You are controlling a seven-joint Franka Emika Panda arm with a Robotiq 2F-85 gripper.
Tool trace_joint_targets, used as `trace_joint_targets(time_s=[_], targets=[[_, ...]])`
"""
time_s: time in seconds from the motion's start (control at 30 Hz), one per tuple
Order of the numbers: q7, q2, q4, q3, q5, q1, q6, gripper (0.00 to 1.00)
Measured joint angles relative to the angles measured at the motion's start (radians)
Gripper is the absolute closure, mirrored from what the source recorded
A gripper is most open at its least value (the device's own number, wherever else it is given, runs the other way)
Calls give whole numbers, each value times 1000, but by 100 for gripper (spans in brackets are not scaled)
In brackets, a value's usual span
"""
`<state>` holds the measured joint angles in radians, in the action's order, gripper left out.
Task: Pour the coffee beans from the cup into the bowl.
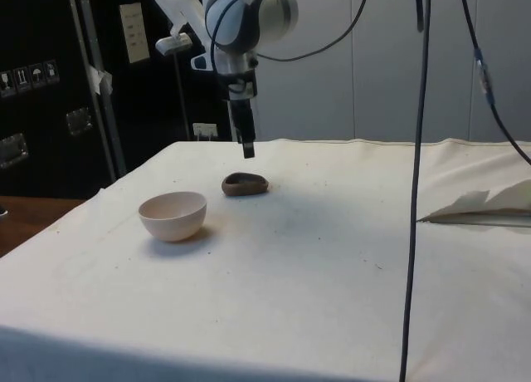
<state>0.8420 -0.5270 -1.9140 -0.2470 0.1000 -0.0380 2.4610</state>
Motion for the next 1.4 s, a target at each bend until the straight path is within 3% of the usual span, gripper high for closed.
trace_joint_targets(time_s=[0.83, 1.0, 1.4], targets=[[199, 0, 2, 0, 2, 0, -1, 0], [238, 0, 2, 3, 2, 4, -4, 0], [272, 0, 3, 16, 2, 19, -4, 0]])
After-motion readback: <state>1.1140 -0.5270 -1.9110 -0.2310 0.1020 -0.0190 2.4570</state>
